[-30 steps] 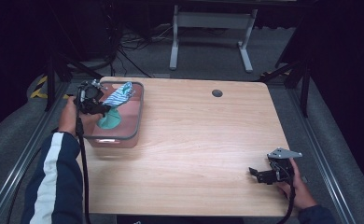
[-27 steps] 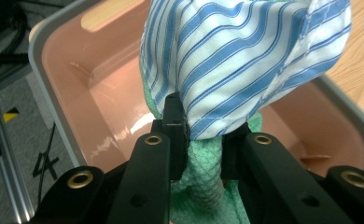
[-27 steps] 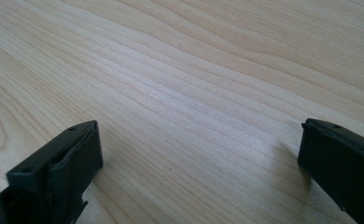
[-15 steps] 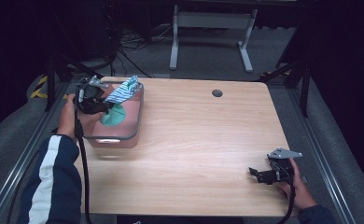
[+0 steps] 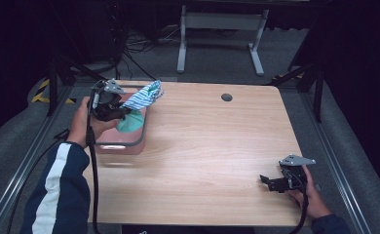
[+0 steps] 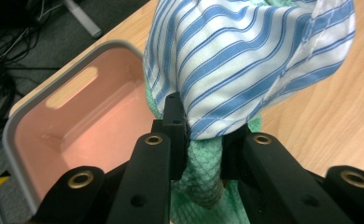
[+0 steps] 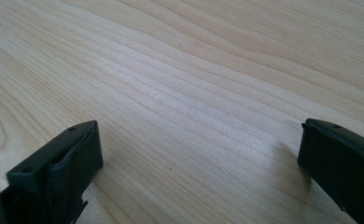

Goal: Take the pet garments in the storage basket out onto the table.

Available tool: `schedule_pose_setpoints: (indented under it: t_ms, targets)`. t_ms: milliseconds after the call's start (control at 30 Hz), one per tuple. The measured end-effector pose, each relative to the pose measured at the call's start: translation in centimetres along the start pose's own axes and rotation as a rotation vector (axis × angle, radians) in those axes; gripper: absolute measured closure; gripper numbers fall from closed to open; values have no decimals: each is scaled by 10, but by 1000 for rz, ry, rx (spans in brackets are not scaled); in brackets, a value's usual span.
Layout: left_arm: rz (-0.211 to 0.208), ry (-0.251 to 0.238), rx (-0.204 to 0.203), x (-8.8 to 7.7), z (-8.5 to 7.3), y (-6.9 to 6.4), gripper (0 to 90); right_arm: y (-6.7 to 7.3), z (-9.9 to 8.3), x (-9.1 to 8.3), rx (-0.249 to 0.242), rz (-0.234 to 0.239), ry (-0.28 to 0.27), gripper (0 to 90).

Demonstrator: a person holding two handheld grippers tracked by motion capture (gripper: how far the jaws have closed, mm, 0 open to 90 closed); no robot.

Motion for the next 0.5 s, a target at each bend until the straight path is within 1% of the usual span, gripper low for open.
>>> schedule_pose_setpoints:
  t_ms: [67,100,167,267,300,333,433,500]
  targets:
    - [-15,-3,8,2,3,-6,781,0,0,0,0,0,0,2]
    - [-20,-8,5,3,4,-8,781,0,0,0,0,0,0,2]
    - [-35,-11,19,6,7,-13,781,0,0,0,-1,0,-1,2]
    - [-57,-20,23,9,10,-21,781,0,0,0,3,0,-2,2]
    - [-63,-23,34,10,11,-23,781,0,0,0,3,0,-2,2]
    - [-71,-27,33,12,12,-25,781,0,0,0,3,0,-2,2]
    - [-96,-29,52,17,16,-34,781,0,0,0,3,0,-2,2]
    - [-112,-32,58,22,19,-39,781,0,0,0,3,0,-2,2]
Point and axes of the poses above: each handheld gripper's, and its own axes: x roughly forward along the jaws, z roughly out of its top, y roughly to its left, the point moved 1 cm from there along x, roughly forward along the jaws, and after that the axes turned 14 degrees about -y, right-handed, at the moved point
